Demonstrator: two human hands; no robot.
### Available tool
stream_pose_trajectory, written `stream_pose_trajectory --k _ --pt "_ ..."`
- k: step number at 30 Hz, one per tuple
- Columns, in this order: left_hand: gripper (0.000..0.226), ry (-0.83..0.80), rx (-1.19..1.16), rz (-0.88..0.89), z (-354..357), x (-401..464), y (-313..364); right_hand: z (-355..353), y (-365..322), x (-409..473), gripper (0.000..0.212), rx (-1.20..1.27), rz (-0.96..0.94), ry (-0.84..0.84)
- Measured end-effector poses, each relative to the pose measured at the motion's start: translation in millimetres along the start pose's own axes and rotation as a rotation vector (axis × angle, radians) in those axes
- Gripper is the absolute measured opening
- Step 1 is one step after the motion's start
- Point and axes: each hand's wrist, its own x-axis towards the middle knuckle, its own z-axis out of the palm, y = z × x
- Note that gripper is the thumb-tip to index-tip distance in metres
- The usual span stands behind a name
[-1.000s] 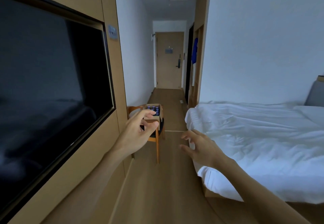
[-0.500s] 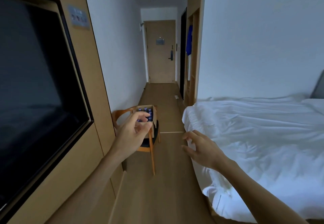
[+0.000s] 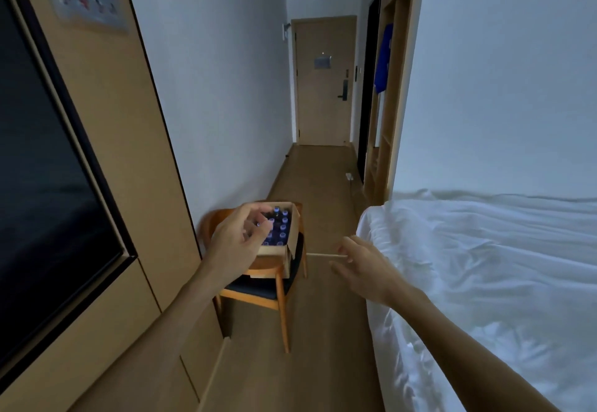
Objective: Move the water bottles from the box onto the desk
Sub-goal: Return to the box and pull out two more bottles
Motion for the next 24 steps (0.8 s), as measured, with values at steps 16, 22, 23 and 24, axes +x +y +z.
stream_pose_trajectory --k 16,22,23,24 --pt "0.016 -0.027 0.044 -0.091 100.0 260.2 -154.8 69.2 136.5 287.0 0.014 0.012 0.043 -0.096" --pt "0.021 -0.089 0.020 -0.141 133.0 352.6 -212.5 86.3 173.7 376.6 0.012 0.031 0.077 -0.132" --pt "0.021 -0.093 0.022 -0.148 139.0 365.8 -222.3 89.0 181.1 391.0 0.012 0.041 0.088 -0.140" --pt "0.020 -0.094 0.022 -0.160 145.5 378.3 -233.0 92.0 188.8 405.1 0.011 0.050 0.097 -0.152"
